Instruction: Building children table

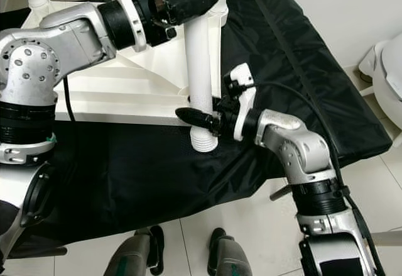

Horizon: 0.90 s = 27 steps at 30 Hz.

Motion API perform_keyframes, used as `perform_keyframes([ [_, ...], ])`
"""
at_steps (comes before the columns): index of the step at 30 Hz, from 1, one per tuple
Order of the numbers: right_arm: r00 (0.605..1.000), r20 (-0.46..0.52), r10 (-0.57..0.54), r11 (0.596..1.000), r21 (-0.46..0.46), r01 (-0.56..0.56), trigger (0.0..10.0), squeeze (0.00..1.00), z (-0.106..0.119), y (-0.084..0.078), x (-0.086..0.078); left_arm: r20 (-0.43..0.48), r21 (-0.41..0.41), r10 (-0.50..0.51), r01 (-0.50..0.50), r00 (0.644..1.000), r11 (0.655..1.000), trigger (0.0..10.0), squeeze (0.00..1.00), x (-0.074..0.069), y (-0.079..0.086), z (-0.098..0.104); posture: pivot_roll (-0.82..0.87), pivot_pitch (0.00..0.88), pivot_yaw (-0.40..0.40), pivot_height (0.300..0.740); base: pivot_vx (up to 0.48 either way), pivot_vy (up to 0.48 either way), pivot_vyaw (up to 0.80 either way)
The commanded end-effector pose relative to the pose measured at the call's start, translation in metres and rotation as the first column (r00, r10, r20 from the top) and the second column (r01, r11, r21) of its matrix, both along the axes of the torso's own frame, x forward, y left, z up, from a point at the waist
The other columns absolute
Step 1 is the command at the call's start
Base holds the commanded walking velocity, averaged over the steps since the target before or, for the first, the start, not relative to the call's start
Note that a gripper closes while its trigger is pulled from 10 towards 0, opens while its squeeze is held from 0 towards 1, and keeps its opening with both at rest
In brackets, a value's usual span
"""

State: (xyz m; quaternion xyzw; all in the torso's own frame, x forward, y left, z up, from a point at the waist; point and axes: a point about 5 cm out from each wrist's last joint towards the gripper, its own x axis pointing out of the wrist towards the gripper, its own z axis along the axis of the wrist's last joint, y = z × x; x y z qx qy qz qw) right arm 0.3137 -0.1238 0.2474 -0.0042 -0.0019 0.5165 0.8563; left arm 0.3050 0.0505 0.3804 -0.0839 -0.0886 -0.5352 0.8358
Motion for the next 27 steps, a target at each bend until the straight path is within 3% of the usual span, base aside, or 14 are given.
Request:
perform_keyframes([
  [1, 1.000, -0.006, -0.008, 1.000, -0.006, 0.008, 10.0, 1.00, 0.0015, -0.0017, 0.0011, 0.090, 0.041, -0.263, 0.260, 0.961, 0.965, 10.0, 0.00, -0.0196, -0.0097, 0.0054, -0.01, 0.172, 0.013, 0.740, 0.000, 0.000, 0.00],
  [4, 1.000, -0.010, -0.007, 1.000, -0.006, 0.007, 10.0, 1.00, 0.0014, -0.0019, 0.0011, 0.090, 0.041, -0.263, 0.261, 0.960, 0.965, 10.0, 0.00, -0.0197, -0.0099, 0.0054, -0.01, 0.172, 0.013, 0.740, 0.000, 0.000, 0.00],
  [5, 0.999, -0.034, 0.023, 1.000, 0.002, -0.023, 10.0, 0.00, 0.0044, -0.0014, -0.0017, 0.095, 0.048, -0.269, 0.266, 0.958, 0.963, 10.0, 0.00, -0.0207, -0.0102, 0.0053, -0.01, 0.170, 0.013, 0.740, 0.000, 0.000, 0.00],
  [15, 0.991, -0.119, 0.068, 0.997, -0.032, -0.072, 10.0, 0.00, 0.0058, -0.0040, -0.0048, 0.110, 0.064, -0.278, 0.272, 0.954, 0.960, 10.0, 0.00, -0.0235, -0.0114, 0.0044, -0.01, 0.167, 0.008, 0.740, 0.000, 0.000, 0.00],
  [26, 0.988, -0.139, 0.064, 0.996, -0.052, -0.072, 10.0, 0.00, 0.0020, -0.0042, -0.0035, 0.118, 0.063, -0.283, 0.277, 0.952, 0.959, 10.0, 0.00, -0.0262, -0.0128, 0.0056, -0.01, 0.162, 0.008, 0.740, 0.000, 0.000, 0.00],
  [27, 0.988, -0.139, 0.063, 0.996, -0.051, -0.071, 7.3, 0.00, 0.0020, -0.0039, -0.0030, 0.119, 0.063, -0.283, 0.277, 0.952, 0.959, 10.0, 0.00, -0.0266, -0.0131, 0.0060, -0.01, 0.164, 0.006, 0.740, 0.000, 0.000, 0.00],
])
